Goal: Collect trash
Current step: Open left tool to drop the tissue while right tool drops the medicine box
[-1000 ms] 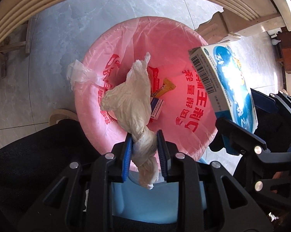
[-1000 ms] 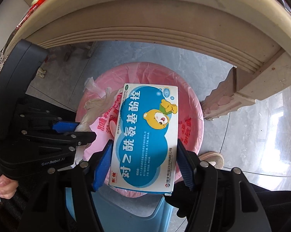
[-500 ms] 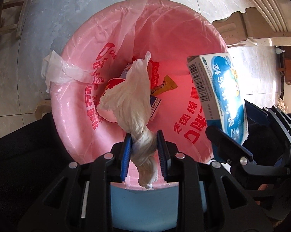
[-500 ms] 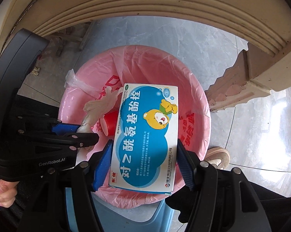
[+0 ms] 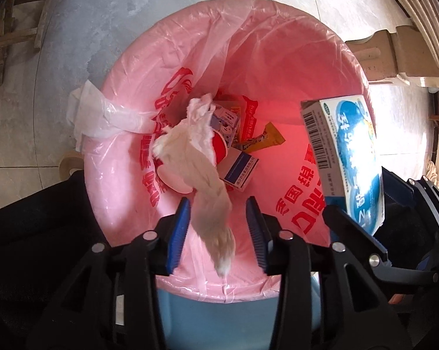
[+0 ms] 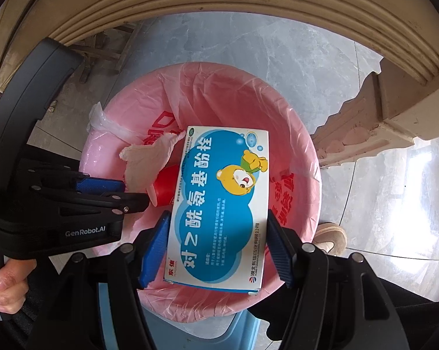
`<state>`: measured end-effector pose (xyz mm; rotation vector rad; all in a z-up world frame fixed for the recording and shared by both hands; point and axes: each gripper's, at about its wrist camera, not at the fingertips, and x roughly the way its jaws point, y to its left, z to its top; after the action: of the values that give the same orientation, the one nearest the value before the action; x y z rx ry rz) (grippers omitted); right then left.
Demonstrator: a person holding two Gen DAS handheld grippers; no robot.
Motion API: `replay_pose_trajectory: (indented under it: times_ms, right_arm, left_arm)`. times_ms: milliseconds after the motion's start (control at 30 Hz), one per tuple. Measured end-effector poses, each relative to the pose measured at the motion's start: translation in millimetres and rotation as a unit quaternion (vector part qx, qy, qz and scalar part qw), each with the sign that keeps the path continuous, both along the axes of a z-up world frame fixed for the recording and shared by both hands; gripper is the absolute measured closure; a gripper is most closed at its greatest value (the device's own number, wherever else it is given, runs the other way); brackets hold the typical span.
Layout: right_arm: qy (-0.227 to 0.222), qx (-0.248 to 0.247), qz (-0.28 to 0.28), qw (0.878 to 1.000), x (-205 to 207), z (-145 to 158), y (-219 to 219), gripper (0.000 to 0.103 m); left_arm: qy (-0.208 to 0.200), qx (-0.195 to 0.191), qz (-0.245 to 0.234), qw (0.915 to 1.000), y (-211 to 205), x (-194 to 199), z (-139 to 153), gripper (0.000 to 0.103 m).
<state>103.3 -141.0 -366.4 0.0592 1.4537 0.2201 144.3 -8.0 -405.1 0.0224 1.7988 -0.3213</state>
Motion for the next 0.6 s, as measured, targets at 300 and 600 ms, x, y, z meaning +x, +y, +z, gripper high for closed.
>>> replay_pose_trajectory:
  times_ms: [300,600]
  right_arm:
    - [0.003,-0.002,0.002,1.0,-0.3,-1.7,2.6,0.039]
    - [0.008,-0.002,-0.007,1.0,1.3,-2.5,-2.0,0.033]
  left_arm:
    - [-0.009,0.012,-0.002,0.9999,-0.9,2.0,3.7,0.042]
    - [-0.015,0.023,0.004,0.9996,0.0,5.2,5.5,0.033]
